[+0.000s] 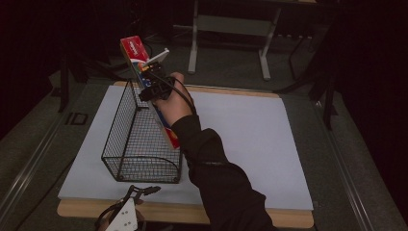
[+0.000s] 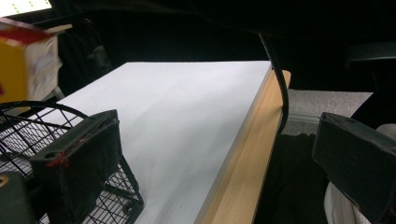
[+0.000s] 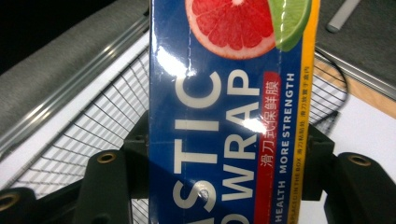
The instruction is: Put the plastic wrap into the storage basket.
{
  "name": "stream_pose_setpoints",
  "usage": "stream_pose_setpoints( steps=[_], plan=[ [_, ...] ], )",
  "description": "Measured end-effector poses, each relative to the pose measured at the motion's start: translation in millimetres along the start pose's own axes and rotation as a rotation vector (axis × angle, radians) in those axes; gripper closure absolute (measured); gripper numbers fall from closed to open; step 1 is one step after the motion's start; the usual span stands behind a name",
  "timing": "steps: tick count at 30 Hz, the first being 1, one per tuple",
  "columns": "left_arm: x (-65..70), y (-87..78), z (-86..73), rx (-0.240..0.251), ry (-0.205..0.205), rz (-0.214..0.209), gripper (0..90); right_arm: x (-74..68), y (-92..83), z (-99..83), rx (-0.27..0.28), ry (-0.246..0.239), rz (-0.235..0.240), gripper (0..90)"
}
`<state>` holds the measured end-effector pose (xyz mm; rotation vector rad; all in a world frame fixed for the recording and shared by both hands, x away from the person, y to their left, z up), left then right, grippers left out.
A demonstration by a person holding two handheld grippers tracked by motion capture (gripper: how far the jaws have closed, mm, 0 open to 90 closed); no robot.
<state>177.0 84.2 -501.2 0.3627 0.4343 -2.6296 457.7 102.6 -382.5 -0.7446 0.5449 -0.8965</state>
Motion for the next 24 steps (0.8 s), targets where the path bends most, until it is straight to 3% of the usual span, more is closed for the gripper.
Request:
stream_pose_setpoints(
  steps=[5,12,24],
  plan=[
    [0.3,-0.7,0.0,0.002,-0.001,-0.001,1.9,-13.7,12.8,-3.1,0.011,0.001,0.034,39.4],
    [0.9,-1.1,-0.2,-0.001,0.002,-0.003,1.9,-25.3,35.9,-17.7,-0.023,-0.022,0.042,39.3],
    [2.3,-0.8,-0.4,-0.004,0.005,-0.014,1.9,-22.7,63.7,-42.9,-0.039,0.014,0.037,39.3]
  ],
)
Point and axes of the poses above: each handheld gripper's, and its own axes: y roughly forward along the jaws, z roughly out of its top, x roughly to its right, the point moved 8 cm from there along y, roughly forward along the jaws, and after that the axes turned 9 degrees about y, right-handed, at the moved point
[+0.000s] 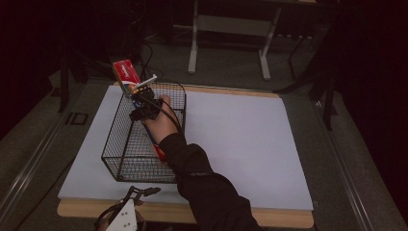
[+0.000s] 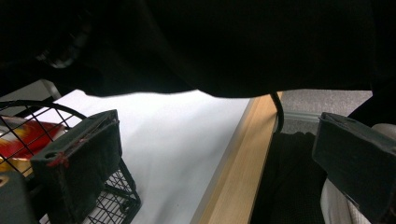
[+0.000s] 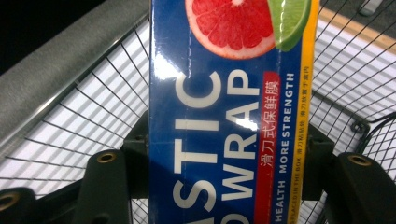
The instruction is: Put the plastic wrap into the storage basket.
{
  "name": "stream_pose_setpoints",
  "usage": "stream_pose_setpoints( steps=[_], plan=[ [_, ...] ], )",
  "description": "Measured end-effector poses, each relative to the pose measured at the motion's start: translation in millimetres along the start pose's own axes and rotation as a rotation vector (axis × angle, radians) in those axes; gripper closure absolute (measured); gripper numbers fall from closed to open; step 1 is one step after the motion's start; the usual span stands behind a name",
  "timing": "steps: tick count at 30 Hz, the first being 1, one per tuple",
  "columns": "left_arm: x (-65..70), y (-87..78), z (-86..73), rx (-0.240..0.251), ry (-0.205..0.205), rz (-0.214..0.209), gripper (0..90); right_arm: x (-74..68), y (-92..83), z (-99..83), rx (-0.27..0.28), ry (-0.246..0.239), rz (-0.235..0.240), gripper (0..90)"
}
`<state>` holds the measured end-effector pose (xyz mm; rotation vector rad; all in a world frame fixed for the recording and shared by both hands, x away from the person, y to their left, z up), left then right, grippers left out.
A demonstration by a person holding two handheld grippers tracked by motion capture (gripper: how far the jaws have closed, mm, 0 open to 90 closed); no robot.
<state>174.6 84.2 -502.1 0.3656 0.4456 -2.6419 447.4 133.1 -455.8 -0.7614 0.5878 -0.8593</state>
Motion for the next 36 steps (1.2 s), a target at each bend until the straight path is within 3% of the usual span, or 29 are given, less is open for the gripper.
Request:
stream_pose_setpoints(
  steps=[8,20,36],
  plan=[
    [0.4,0.7,-0.3,-0.004,0.001,-0.002,1.9,3.9,14.4,-18.5,-0.037,-0.021,-0.027,39.0],
    [0.2,1.5,-0.8,-0.007,0.003,-0.003,1.9,10.8,24.7,-42.5,-0.093,0.0,-0.029,38.1],
    [1.0,2.7,-1.1,-0.009,0.003,-0.011,1.9,23.2,33.1,-47.2,-0.114,0.009,-0.04,35.7]
  ],
)
Point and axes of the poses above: each handheld gripper's, and its own axes: y roughly forward along the jaws, z roughly out of its top, x roughly to its right, the point moved 8 cm from there along y, roughly forward along the jaws, and after that the axes turned 9 degrees about y, right-handed, at the moved point
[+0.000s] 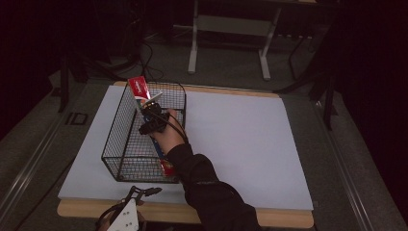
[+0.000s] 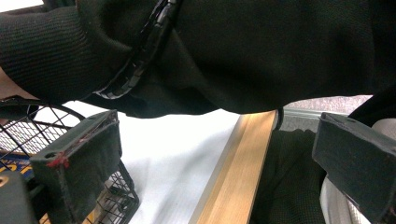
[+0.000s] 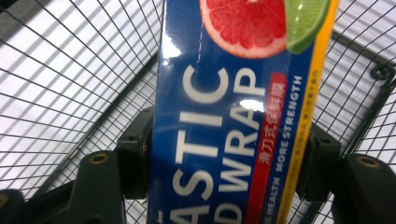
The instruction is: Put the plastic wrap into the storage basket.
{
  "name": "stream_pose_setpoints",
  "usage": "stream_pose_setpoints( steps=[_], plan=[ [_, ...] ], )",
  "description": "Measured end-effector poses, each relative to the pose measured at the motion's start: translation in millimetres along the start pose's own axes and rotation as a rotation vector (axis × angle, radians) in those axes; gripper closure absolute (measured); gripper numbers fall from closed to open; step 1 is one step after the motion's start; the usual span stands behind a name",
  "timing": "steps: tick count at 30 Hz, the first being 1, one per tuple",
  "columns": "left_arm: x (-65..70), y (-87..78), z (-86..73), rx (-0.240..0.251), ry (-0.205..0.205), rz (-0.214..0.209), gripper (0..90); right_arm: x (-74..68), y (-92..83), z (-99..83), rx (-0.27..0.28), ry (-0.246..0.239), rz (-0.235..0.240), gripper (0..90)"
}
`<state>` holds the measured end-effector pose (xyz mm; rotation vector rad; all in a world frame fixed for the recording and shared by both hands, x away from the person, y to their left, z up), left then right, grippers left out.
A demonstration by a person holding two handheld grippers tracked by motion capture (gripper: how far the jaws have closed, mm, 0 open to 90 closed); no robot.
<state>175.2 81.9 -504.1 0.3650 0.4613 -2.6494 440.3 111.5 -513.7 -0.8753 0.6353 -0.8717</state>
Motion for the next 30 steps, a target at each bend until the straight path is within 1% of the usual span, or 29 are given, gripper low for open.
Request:
stream_pose_setpoints(
  steps=[2,3,4,7,8,9,10,18,19,20,22,25,29,30],
  plan=[
    [0.1,-0.2,0.2,0.001,-0.001,-0.001,1.9,0.7,7.9,-2.8,-0.012,0.002,-0.014,35.8],
    [0.0,-0.4,0.1,0.001,0.0,-0.001,1.9,0.7,7.9,-2.8,-0.012,0.002,-0.014,35.8],
    [-0.3,-0.7,-0.2,0.001,-0.002,-0.001,2.0,1.5,11.2,-3.1,-0.008,0.014,-0.013,36.0],
    [-0.4,-0.6,-0.3,0.001,-0.002,-0.002,1.9,1.9,11.4,-3.0,-0.013,0.015,-0.011,35.9],
    [-0.3,-0.4,-0.4,-0.001,-0.001,-0.003,1.9,3.0,13.7,-3.9,-0.031,0.013,-0.001,35.0],
    [-0.1,-0.3,-0.3,0.0,0.0,-0.004,1.9,3.0,15.0,-4.6,-0.037,0.013,0.0,35.0],
    [0.1,-0.3,-0.1,0.001,0.0,-0.005,1.9,3.2,14.7,-4.2,-0.03,0.015,-0.001,35.2],
    [0.7,0.5,-0.3,-0.005,0.002,-0.007,2.0,3.5,14.2,-4.7,-0.025,0.009,0.004,34.6],
    [0.6,0.6,-0.5,-0.005,0.001,-0.008,1.9,4.1,12.7,-4.8,-0.02,-0.002,0.012,30.7],
    [0.6,0.7,-0.7,-0.006,-0.001,-0.009,1.9,4.1,11.5,-4.6,-0.016,-0.002,0.026,28.5],
    [0.7,1.0,-0.9,-0.007,0.0,-0.01,2.0,5.3,6.9,-2.8,0.002,0.002,0.038,27.6],
    [0.9,1.3,-0.9,-0.006,0.0,-0.01,1.9,6.3,-3.5,0.3,0.031,0.005,0.059,23.8],
    [0.7,1.6,-1.0,-0.006,-0.001,-0.01,1.9,8.4,-19.4,3.9,0.085,-0.011,0.108,16.1],
    [0.7,1.6,-1.0,-0.006,-0.001,-0.01,1.9,8.4,-19.4,3.9,0.085,-0.011,0.108,16.1]
  ],
)
Point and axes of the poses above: each handheld gripper's, and its own axes: y roughly forward along the jaws, z roughly out of its top, x roughly to its right, the point moved 8 cm from there along y, roughly forward along the jaws, and after that the axes turned 9 degrees about y, right-handed, at the moved point
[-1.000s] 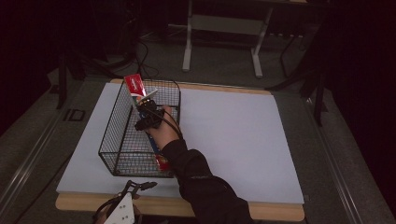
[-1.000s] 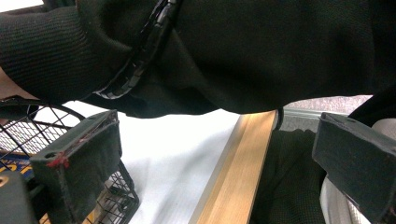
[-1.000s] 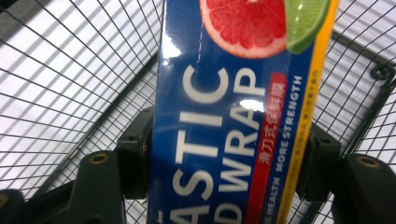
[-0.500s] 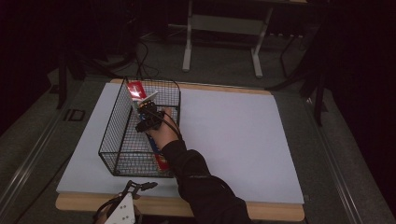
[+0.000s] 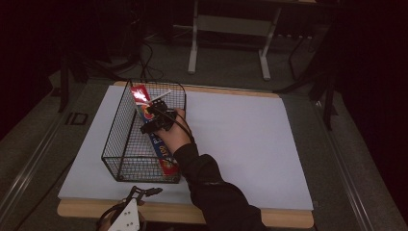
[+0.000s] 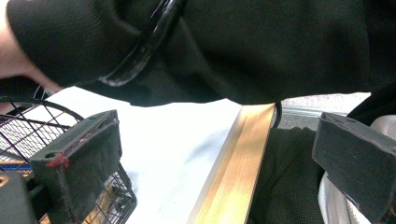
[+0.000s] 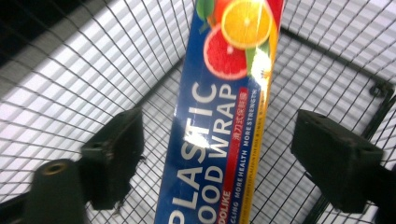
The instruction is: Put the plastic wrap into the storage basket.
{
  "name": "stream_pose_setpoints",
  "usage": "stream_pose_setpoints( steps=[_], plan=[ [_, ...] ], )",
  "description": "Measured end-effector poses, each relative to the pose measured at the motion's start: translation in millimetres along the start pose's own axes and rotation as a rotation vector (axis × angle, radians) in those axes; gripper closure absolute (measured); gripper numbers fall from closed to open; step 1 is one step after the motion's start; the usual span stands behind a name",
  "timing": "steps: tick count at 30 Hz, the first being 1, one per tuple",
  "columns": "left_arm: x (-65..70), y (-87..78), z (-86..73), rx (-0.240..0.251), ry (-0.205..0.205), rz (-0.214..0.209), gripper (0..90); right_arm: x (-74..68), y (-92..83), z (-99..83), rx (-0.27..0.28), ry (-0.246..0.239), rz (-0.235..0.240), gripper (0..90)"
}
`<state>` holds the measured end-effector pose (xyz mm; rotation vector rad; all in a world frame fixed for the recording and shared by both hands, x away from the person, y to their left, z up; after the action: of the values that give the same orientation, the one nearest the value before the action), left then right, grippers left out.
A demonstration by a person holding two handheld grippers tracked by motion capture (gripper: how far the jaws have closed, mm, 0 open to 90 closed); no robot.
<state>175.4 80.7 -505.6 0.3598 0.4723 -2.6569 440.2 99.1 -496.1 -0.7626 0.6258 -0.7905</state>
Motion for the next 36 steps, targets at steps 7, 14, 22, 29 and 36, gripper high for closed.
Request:
stream_pose_setpoints(
  steps=[7,14,22,29,36],
  plan=[
    [-0.3,1.6,-0.9,-0.007,0.0,0.0,1.9,10.2,-32.1,-0.5,0.054,-0.026,0.032,14.1],
    [0.3,2.5,-1.6,-0.012,0.0,-0.001,1.9,17.4,-60.1,-7.3,0.087,-0.054,0.071,14.1],
    [0.2,3.9,-2.7,-0.019,-0.002,-0.001,1.9,33.4,-89.9,-21.6,0.113,-0.068,0.105,13.7],
    [-0.1,4.8,-3.2,-0.02,-0.005,-0.001,1.9,44.3,-106.7,-39.0,0.127,-0.073,0.119,13.7],
    [0.3,5.7,-3.8,-0.025,-0.003,-0.004,1.9,60.3,-121.6,-60.7,0.167,-0.084,0.101,14.5]
  ],
)
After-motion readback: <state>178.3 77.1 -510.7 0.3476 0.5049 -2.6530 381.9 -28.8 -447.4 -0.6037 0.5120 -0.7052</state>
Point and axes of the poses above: each handheld gripper's, and its own axes: y roughly forward along the jaws, z roughly out of its top, x roughly to its right, the point moved 8 cm from there along y, roughly forward along the jaws, and after that the axes turned 9 degrees about y, right-handed, at the moved point
